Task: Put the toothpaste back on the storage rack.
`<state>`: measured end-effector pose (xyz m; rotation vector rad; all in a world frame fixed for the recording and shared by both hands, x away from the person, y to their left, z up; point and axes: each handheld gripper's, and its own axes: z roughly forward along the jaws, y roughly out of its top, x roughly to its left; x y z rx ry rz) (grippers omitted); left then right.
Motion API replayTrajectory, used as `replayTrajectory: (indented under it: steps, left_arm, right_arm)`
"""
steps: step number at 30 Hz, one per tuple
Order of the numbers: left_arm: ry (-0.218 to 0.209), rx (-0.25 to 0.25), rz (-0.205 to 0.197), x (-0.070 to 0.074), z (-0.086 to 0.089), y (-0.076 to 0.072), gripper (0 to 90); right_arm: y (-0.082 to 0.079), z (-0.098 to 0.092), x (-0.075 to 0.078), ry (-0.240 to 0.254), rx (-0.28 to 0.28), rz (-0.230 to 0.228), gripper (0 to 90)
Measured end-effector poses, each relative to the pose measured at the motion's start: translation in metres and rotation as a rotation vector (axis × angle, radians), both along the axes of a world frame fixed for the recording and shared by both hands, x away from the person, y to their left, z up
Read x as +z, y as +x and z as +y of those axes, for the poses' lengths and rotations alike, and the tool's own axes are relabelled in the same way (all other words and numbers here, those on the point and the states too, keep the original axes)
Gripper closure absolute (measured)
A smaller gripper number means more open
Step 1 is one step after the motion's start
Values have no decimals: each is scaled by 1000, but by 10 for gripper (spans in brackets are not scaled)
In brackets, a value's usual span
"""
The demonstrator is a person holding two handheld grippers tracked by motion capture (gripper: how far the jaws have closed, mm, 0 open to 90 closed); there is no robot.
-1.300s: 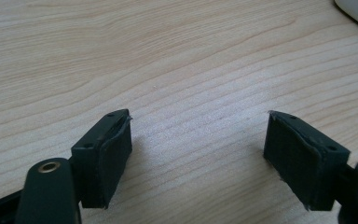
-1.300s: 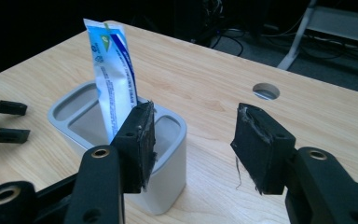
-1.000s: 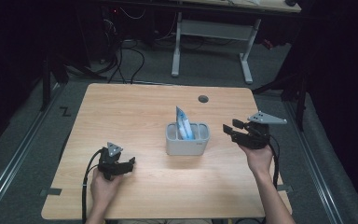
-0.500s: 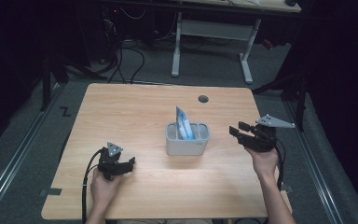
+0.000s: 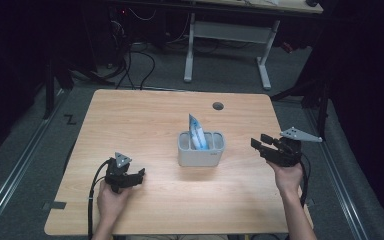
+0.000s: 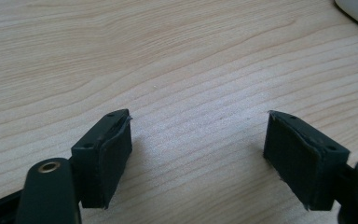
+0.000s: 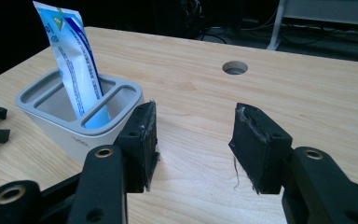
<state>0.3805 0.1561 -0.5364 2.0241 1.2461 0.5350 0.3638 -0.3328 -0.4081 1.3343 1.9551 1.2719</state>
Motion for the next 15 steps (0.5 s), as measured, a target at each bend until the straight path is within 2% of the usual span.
replayTrajectory:
  steps: [15]
  left_arm:
    - [0, 0, 0, 0, 0, 0, 238]
  right_arm:
    - [-4, -2, -12, 13, -4, 22, 500]
